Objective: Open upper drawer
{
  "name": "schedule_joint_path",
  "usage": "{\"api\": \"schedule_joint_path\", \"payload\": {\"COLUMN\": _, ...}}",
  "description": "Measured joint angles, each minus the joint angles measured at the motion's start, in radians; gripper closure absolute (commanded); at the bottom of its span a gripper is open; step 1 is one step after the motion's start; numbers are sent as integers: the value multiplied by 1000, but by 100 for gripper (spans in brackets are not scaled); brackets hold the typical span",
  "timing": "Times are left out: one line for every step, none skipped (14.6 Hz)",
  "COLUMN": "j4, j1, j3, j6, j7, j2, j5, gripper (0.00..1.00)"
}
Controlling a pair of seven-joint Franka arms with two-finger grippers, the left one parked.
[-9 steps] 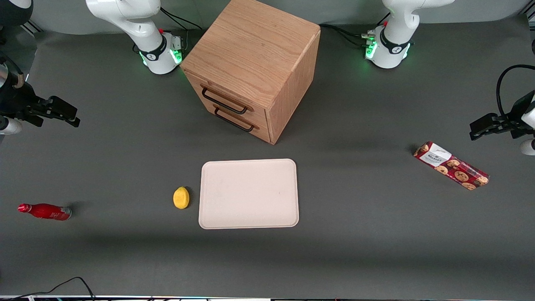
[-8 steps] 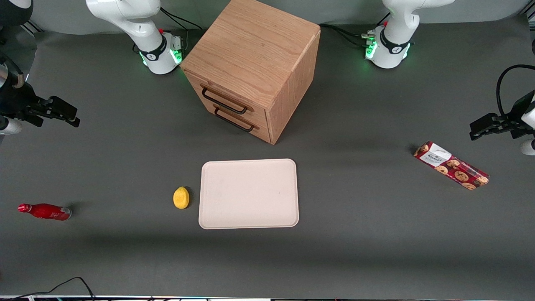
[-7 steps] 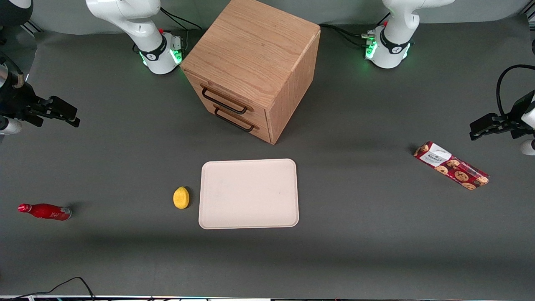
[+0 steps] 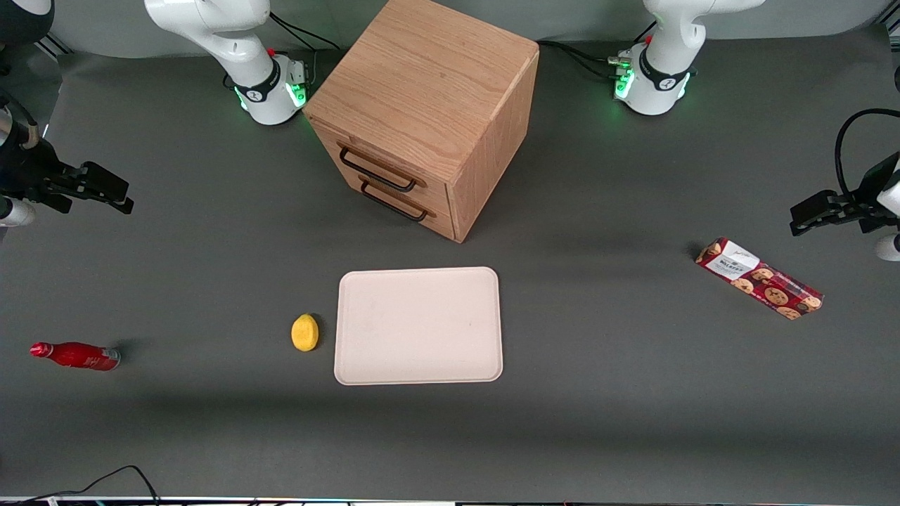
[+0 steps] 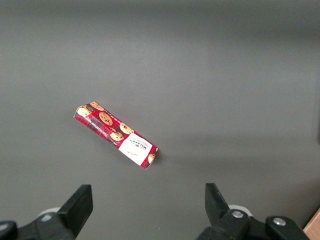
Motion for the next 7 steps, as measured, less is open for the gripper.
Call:
{"api": "schedule_joint_path", "payload": {"j4": 0, "j1": 0, "j3": 0, "j6": 0, "j7": 0, "j2": 0, "j5": 0, "gripper": 0}}
{"api": "schedule_joint_path", "payload": {"j4": 0, "j1": 1, "j3": 1, "j6": -1, "j7": 0, "j2": 0, "j5": 0, "gripper": 0}}
{"api": "schedule_joint_path", "payload": {"j4": 0, "j1": 2, "j3": 2, "j6": -1, "j7": 0, "j2": 0, "j5": 0, "gripper": 0}}
{"api": "schedule_joint_path", "payload": {"j4": 0, "j1": 3, "j3": 3, "j6": -1, "j7": 0, "j2": 0, "j5": 0, "gripper": 0}}
{"api": "schedule_joint_path", "payload": {"j4": 0, "j1": 3, "j3": 4, "j6": -1, "j7": 0, "j2": 0, "j5": 0, "gripper": 0}}
{"api": "schedule_joint_path", "payload": {"j4": 0, "j1": 4, "j3": 5, "j6": -1, "j7": 0, "j2": 0, "j5": 0, "gripper": 0}}
{"api": "schedule_joint_path", "payload": {"j4": 0, "j1": 4, "j3": 6, "j6": -1, "j7": 0, "j2": 0, "j5": 0, "gripper": 0}}
